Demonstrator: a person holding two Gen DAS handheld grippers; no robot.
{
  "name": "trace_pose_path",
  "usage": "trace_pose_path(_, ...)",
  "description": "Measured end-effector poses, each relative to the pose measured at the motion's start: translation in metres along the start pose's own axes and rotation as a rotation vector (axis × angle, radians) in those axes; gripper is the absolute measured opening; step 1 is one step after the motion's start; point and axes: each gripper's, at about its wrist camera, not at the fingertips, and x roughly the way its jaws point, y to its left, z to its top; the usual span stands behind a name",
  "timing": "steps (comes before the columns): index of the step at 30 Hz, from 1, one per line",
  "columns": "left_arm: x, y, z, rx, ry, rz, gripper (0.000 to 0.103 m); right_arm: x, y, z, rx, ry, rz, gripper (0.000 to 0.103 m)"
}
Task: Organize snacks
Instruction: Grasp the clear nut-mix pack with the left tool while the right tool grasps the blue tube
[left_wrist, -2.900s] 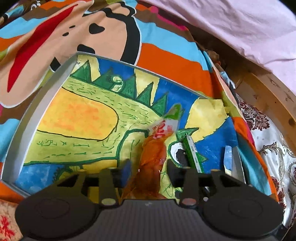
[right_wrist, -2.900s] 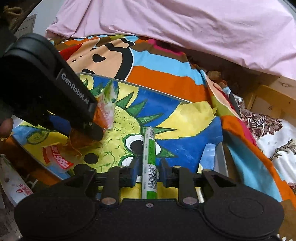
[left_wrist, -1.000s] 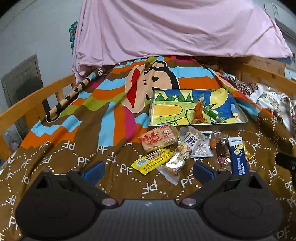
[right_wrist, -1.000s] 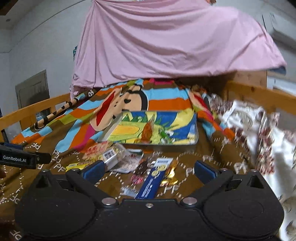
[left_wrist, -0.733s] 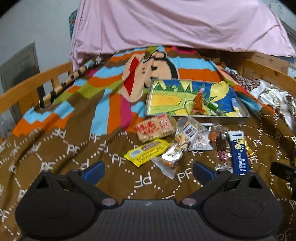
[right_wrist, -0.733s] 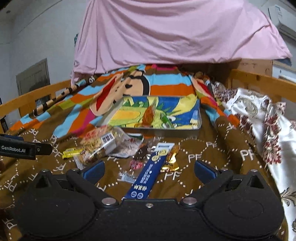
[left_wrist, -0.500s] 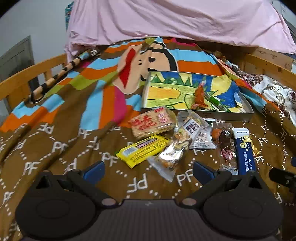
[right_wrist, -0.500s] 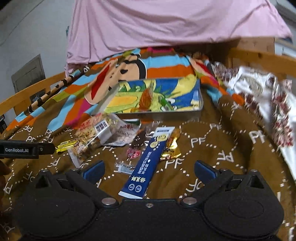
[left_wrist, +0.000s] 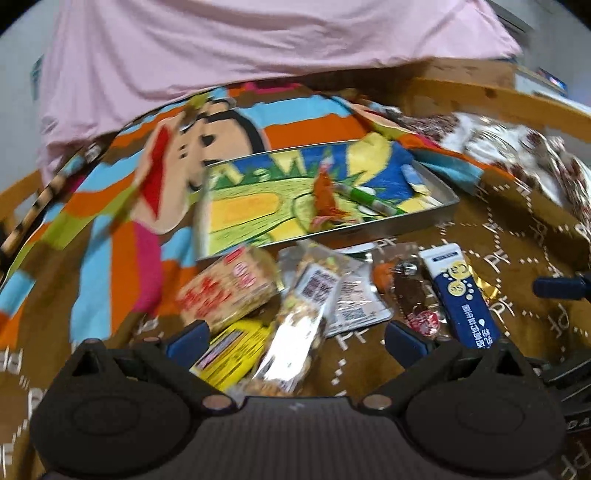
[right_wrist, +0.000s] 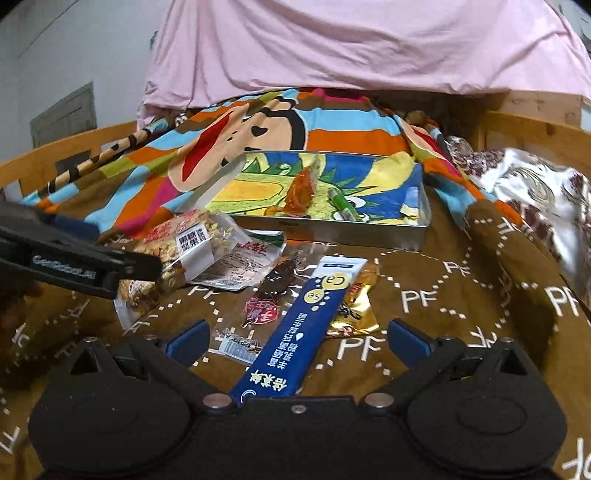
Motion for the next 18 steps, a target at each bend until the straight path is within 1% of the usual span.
trace_pose_path(2,0.008,-0.005,0.003,0.043,0.012,-0.014,0.102,0.004,0.002,-0.003,-0.016,0.001,-0.023,0.096)
trace_pose_path(3,0.011,-0.007,0.003,0.064,0.016,-0.010,0.101,0.006,0.002,-0.004,-0.022,0.005,-0.035,0.094)
trace_pose_path(5,0.017,-0.011,0.004,0.100,0.021,-0.001,0.095,0.009,0.002,-0.005,-0.021,0.009,-0.051,0.090)
trace_pose_path(7,0.021,-0.012,0.004,0.115,0.028,-0.008,0.093,0.011,0.002,-0.006,-0.019,0.009,-0.058,0.087)
trace_pose_path(9,0.023,-0.012,0.004,0.115,0.032,-0.018,0.088,0.015,0.002,-0.006,-0.021,0.014,-0.065,0.083)
trace_pose_path(11,0.026,-0.011,0.003,0.107,0.042,-0.019,0.077,0.020,0.003,-0.008,-0.024,0.024,-0.070,0.077)
trace_pose_path(12,0.028,-0.010,0.004,0.103,0.053,-0.016,0.075,0.022,0.004,-0.008,-0.027,0.030,-0.072,0.073)
trace_pose_path(13,0.030,-0.010,0.004,0.099,0.066,-0.007,0.069,0.024,0.005,-0.009,-0.029,0.038,-0.069,0.069)
trace_pose_path(14,0.033,-0.009,0.003,0.095,0.078,0.002,0.062,0.026,0.006,-0.010,-0.030,0.042,-0.064,0.068)
trace_pose_path(17,0.040,-0.007,0.003,0.070,0.109,0.022,0.050,0.028,0.008,-0.010,-0.042,0.041,-0.060,0.063)
trace_pose_path(18,0.042,-0.006,0.003,0.060,0.114,0.029,0.048,0.029,0.009,-0.010,-0.045,0.043,-0.055,0.060)
